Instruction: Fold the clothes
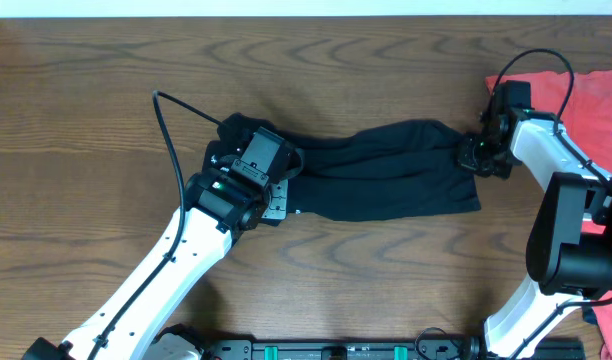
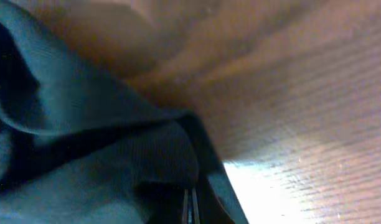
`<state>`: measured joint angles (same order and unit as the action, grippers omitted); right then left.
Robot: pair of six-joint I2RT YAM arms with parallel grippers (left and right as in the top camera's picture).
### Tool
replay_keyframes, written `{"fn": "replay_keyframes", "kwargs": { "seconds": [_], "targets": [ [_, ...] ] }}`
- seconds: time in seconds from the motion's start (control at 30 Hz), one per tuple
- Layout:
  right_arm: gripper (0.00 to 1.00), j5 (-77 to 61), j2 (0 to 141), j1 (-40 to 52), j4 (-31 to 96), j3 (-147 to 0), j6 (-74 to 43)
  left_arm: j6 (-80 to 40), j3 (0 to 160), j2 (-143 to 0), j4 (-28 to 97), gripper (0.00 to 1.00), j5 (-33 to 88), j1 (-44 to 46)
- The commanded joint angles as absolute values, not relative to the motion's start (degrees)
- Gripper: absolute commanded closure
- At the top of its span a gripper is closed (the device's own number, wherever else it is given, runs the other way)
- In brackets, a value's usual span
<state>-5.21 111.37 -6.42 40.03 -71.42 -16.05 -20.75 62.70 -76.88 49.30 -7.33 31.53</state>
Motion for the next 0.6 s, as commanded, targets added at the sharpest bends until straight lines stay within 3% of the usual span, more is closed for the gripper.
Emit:
{"fn": "replay_keyframes", "kwargs": {
  "seconds": [0.0, 0.03, 0.07, 0.17, 0.3, 0.57],
  "targets": [
    [0.37, -8.0, 111.5, -6.7, 41.7, -75.4, -15.4, -20.4, 62.8, -77.2, 49.1, 0.94, -8.4, 31.2],
    [0.09, -8.3, 111.5, -6.7, 43.8, -76.9, -15.4, -20.4, 62.8, -77.2, 49.1, 0.94, -8.4, 31.2],
    [0.08, -8.7, 111.5, -6.7, 46.2, -78.4, -14.9, -20.4, 62.8, -77.2, 49.2, 0.94, -8.4, 31.2],
    [0.09, -8.8, 110.9, -6.7, 54.0, -83.4, -12.9, -20.3, 62.8, -77.2, 49.2, 0.94, -8.4, 31.2],
    [0.2, -8.3, 105.7, -6.7, 59.7, -84.2, -11.5, -19.9, 62.8, -77.2, 49.2, 0.94, -8.5, 31.2],
    [0.24, -9.4, 91.1, -6.7, 60.2, -70.5, -11.1, -19.9, 62.8, -77.2, 49.1, 0.94, -8.5, 31.2]
  ]
}}
